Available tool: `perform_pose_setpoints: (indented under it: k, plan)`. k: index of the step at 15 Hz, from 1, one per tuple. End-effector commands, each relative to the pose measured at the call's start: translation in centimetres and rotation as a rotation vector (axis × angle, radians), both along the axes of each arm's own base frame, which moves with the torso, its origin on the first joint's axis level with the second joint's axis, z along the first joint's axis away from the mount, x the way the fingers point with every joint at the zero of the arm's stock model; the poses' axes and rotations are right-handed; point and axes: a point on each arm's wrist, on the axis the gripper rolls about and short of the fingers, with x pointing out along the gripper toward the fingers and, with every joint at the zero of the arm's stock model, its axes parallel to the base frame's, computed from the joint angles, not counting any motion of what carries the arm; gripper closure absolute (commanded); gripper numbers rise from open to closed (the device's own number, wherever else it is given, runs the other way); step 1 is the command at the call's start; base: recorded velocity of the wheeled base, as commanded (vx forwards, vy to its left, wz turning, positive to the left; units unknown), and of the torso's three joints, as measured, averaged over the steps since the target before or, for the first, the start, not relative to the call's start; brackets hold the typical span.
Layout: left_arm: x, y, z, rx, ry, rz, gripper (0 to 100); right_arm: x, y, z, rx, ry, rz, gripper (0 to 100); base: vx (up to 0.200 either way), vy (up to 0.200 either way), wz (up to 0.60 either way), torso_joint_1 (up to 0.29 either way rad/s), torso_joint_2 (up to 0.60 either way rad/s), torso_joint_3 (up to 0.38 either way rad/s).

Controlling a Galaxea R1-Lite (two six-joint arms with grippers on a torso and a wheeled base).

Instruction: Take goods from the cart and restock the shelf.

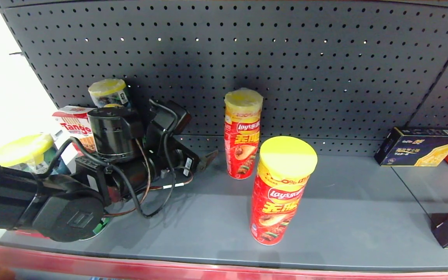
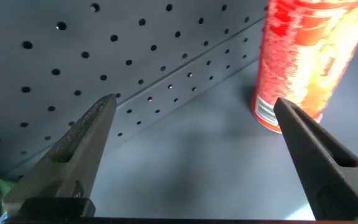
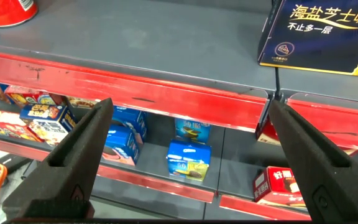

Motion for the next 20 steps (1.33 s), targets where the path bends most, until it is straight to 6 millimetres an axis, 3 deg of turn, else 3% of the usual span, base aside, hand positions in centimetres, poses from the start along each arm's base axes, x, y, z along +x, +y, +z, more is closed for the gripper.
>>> perform_pose_setpoints:
  k: [1,3,20]
  plan:
    - [0.9,-0.5,-0.8,0.011,0.014,0.003,0,0.0,0.0,0.0,-0.001,0.002,0.001,0,0.000,0.000,0.00,0.000,0.00,0.000]
    - [1.9,-1.0,-1.0,0.012,0.008,0.007,0,0.0,0.0,0.0,0.000,0.001,0.001,0,0.000,0.000,0.00,0.000,0.00,0.000]
    - [3.3,-4.0,-1.6,0.010,-0.002,-0.030,0,0.0,0.0,0.0,-0.001,0.002,0.001,0,0.000,0.000,0.00,0.000,0.00,0.000]
